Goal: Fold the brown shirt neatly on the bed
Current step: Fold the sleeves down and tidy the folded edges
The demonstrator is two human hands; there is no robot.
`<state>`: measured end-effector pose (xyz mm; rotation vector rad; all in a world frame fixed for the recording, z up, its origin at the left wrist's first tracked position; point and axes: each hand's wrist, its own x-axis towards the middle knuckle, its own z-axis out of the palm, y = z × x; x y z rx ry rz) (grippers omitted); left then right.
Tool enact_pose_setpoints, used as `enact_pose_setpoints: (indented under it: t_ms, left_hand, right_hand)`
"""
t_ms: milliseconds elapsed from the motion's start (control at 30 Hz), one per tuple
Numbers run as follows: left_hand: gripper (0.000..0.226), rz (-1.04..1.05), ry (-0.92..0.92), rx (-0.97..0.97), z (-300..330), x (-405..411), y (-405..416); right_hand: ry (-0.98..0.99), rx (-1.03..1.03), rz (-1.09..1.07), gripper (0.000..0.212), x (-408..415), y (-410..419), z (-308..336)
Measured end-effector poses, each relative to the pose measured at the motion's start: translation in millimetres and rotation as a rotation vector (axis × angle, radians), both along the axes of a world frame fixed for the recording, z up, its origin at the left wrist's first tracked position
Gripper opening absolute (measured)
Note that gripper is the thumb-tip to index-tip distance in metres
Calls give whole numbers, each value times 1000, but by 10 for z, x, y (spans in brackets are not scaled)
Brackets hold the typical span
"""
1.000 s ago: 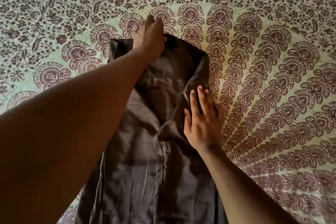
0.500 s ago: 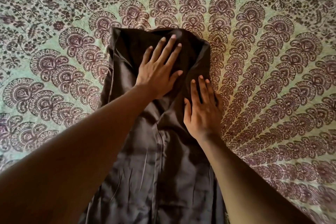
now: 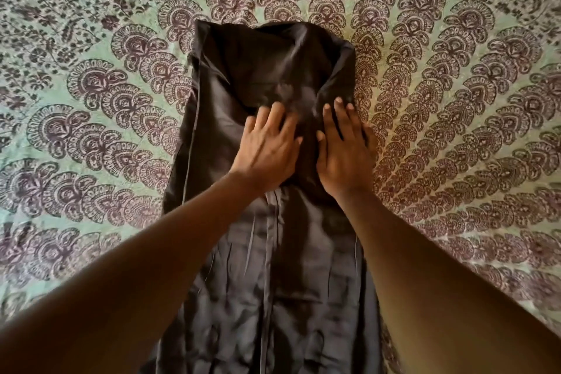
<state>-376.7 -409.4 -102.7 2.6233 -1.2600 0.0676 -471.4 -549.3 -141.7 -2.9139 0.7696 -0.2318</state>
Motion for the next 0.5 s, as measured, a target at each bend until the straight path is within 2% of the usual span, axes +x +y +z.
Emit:
enact_pose_setpoints:
  t_ms: [133, 267, 333, 400, 500]
  left_hand:
    - [32, -84, -43, -79, 52, -176, 179]
    - [46, -137, -40, 70, -52, -428, 319]
    - [48, -89, 11, 90, -62, -490, 387]
    - [54, -67, 55, 86, -54, -535, 432]
    - [75, -86, 103, 152, -32, -622, 520]
  right_hand:
    - [79, 151, 32, 53, 11, -38, 170]
    - [-41, 105, 88, 54, -523, 193, 352]
    - [-78, 117, 143, 53, -904, 446, 366]
    - [-42, 129, 265, 51, -1267, 692, 374]
    - [78, 95, 372, 52, -1787, 1005, 331]
